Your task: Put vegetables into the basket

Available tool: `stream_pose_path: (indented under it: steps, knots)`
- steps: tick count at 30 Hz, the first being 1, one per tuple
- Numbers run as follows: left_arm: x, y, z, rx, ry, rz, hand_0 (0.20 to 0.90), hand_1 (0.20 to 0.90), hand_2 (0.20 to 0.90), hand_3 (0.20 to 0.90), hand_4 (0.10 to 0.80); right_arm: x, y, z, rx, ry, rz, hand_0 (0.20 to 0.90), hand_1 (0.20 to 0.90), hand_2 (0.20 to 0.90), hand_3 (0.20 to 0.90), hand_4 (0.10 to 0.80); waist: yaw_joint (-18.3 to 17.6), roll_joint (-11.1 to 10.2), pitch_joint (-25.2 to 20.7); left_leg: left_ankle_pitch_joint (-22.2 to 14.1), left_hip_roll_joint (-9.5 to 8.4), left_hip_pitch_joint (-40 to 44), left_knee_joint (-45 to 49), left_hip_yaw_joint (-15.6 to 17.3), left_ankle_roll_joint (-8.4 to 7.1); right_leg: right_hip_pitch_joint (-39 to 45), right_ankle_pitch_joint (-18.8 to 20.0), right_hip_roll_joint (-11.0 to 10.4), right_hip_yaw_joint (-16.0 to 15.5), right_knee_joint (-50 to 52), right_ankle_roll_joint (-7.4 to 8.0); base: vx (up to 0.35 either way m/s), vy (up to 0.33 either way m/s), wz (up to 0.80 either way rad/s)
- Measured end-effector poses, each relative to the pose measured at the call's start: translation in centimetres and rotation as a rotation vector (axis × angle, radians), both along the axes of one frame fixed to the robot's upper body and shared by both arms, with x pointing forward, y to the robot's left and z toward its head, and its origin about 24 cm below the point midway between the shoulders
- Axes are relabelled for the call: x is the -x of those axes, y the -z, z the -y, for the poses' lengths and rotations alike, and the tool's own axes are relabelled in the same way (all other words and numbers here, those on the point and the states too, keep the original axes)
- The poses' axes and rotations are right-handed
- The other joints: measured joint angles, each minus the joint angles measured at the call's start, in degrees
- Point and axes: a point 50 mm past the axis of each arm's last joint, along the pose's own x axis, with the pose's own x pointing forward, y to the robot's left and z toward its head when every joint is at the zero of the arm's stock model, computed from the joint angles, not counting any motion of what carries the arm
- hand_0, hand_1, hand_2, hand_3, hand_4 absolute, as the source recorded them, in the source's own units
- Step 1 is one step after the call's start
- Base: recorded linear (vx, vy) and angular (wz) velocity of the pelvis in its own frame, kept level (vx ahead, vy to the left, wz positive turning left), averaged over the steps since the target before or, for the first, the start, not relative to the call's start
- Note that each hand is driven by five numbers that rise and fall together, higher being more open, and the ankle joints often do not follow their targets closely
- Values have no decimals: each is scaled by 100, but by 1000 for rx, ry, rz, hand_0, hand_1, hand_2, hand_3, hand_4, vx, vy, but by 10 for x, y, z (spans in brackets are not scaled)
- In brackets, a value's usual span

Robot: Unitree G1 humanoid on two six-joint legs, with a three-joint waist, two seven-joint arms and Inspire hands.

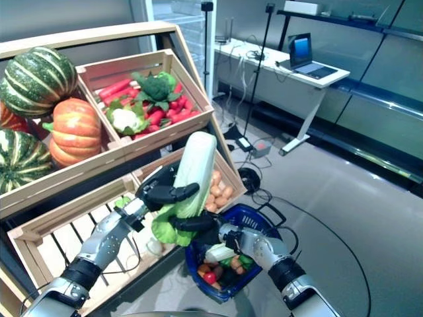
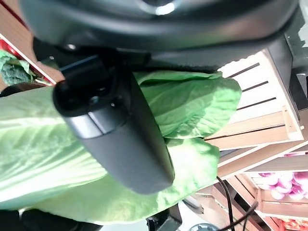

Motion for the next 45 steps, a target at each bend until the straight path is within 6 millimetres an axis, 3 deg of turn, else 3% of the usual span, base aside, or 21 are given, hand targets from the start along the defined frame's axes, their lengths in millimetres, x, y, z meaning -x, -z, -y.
stream_pose_path:
  steps: [3, 6, 9, 13, 18, 21, 27, 31, 34, 39, 41, 43, 45]
  knots:
    - [10, 13, 0, -9, -31, -50, 900, 900, 900, 900, 800, 5, 7, 7, 9, 63, -15, 300, 300, 300, 300, 400, -37, 0, 0, -1, 1, -1, -1, 11, 1, -8, -1, 0, 12, 0, -1, 0, 0, 0]
    - [22, 30, -7, -72, -112, -111, 900, 900, 900, 900, 800, 9, 16, 27, 14, 204, -30, 300, 300, 300, 300, 400, -61, 2, 2, -2, 9, -1, -2, 27, 1, -22, -1, 5, 30, 0, -1, 0, 0, 0]
    - [36, 46, -27, -169, -269, -163, 900, 900, 900, 900, 800, 21, 26, 53, 2, 353, -45, 300, 300, 300, 300, 400, -80, 6, 4, -2, 12, -35, -4, 46, 1, -70, 0, 7, 51, -1, -1, 0, -3, -3]
    - [47, 55, -37, -255, -383, -183, 900, 900, 900, 900, 800, 34, 36, 68, 5, 463, -88, 300, 300, 300, 300, 400, -82, 7, 11, -2, 16, -68, -4, 52, 0, -106, 4, 11, 63, -1, -3, -2, -2, -1]
    - [54, 61, -83, -320, -734, -255, 900, 900, 900, 900, 800, 43, 45, 105, -2, 697, -110, 300, 300, 300, 300, 400, -103, 22, 61, -3, 20, -86, -5, 94, -1, -154, 9, 15, 122, -2, 1, 13, -11, -4]
    - [61, 62, -97, -327, -829, -280, 900, 900, 900, 900, 800, 45, 44, 116, 4, 770, -91, 300, 300, 300, 300, 400, -134, 7, 169, -2, 20, -91, -5, 121, -1, -182, 22, 15, 144, -2, -3, 22, -7, -5]
    - [67, 68, -97, -335, -847, -308, 900, 900, 900, 900, 800, 54, 56, 115, 34, 825, -165, 300, 300, 300, 300, 400, -218, -57, 264, -3, 19, -88, -5, 168, -1, -205, 33, 14, 183, -1, -7, 7, -3, -3]
    - [66, 69, -93, -341, -834, -313, 900, 900, 900, 900, 800, 59, 68, 126, 47, 913, -249, 300, 300, 300, 300, 400, -212, -53, 278, -3, 19, -73, -5, 171, -1, -194, 43, 15, 187, -2, -9, 7, -12, 0]
    - [65, 73, -88, -352, -809, -324, 900, 900, 900, 900, 800, 56, 76, 144, 105, 980, -316, 300, 300, 300, 300, 400, -178, -23, 296, -2, 19, -48, -5, 174, 0, -170, 59, 14, 180, -2, -9, 48, -50, -1]
    - [59, 76, -79, -366, -756, -333, 900, 900, 900, 900, 800, 58, 82, 180, 355, 979, -426, 300, 300, 300, 300, 400, 62, 6, 317, 1, 20, 26, -5, 156, -4, -90, 61, 17, 149, -3, -10, 5, -50, 2]
    - [56, 73, -81, -373, -752, -323, 900, 900, 900, 900, 800, 53, 80, 183, 390, 967, -441, 300, 300, 300, 300, 400, 123, 11, 355, 9, 21, 10, 4, 142, -11, -105, 63, 20, 139, 21, -14, -299, -50, 4]
    - [38, 64, -78, -386, -723, -283, 900, 900, 900, 900, 800, 38, 72, 184, 400, 963, -421, 300, 300, 300, 300, 400, 192, 46, 549, 16, 25, -219, 179, 56, -2, -304, 61, 6, 120, 173, -33, -566, -39, 9]
    - [5, 42, -68, -384, -697, -194, 900, 900, 900, 900, 800, 4, 50, 183, 410, 936, -340, 300, 300, 300, 300, 400, 263, 118, 953, -3, 40, -901, 737, -97, 18, -894, 22, -63, 92, 642, -88, -394, 10, 10]
